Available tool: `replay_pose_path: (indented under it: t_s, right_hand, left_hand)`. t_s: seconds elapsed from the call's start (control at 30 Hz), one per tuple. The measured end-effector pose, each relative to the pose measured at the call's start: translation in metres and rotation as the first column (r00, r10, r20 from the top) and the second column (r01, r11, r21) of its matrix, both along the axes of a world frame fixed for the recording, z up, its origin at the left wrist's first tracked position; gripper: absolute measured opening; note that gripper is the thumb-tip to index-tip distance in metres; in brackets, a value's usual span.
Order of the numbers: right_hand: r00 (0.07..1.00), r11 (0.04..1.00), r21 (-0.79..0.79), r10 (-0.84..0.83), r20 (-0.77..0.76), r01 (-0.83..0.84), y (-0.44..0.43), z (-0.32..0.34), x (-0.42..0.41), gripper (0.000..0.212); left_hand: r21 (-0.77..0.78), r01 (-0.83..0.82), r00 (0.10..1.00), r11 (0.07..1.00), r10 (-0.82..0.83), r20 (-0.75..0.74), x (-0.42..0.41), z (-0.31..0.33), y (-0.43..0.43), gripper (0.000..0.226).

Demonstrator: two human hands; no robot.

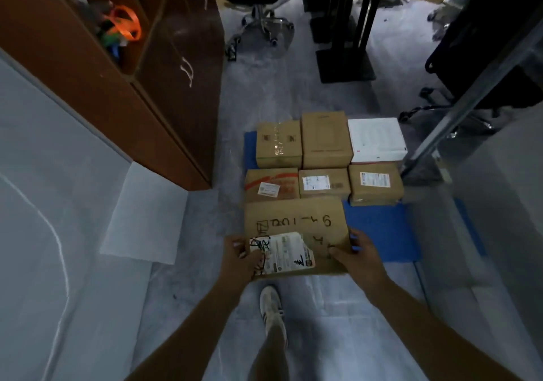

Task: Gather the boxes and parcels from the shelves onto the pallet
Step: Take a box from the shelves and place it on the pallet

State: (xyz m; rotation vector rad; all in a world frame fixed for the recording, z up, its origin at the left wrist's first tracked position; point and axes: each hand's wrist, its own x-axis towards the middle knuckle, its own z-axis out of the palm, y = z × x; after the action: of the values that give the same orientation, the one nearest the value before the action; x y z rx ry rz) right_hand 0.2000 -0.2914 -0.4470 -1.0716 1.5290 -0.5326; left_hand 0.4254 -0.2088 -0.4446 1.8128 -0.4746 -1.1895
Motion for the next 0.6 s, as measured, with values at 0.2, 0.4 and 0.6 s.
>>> replay_pose_path:
  t_s: [0.2, 0.4, 0.6]
  right_hand:
    - [0.997, 0.991, 0.105, -0.077, -0.022, 0.079, -0.074, -0.123, 0.039, 0.04]
    - [0.993, 0.981, 0.16, -0.115, 0.01, 0.112, -0.138, -0.254, 0.064, 0.03]
    - [0.994, 0.982, 0.159, -0.1, -0.03, 0.104, -0.175, -0.34, 0.081, 0.034]
  left_hand:
    - [0.098, 0.051, 0.998, 0.994, -0.048, -0.035, 0.043, -0.124, -0.094, 0.026]
    - [0.189, 0.093, 0.996, 0.978, -0.091, -0.02, 0.073, -0.253, -0.149, 0.029]
    - [0.235, 0.105, 0.994, 0.966, -0.108, 0.001, 0.079, -0.339, -0.18, 0.034]
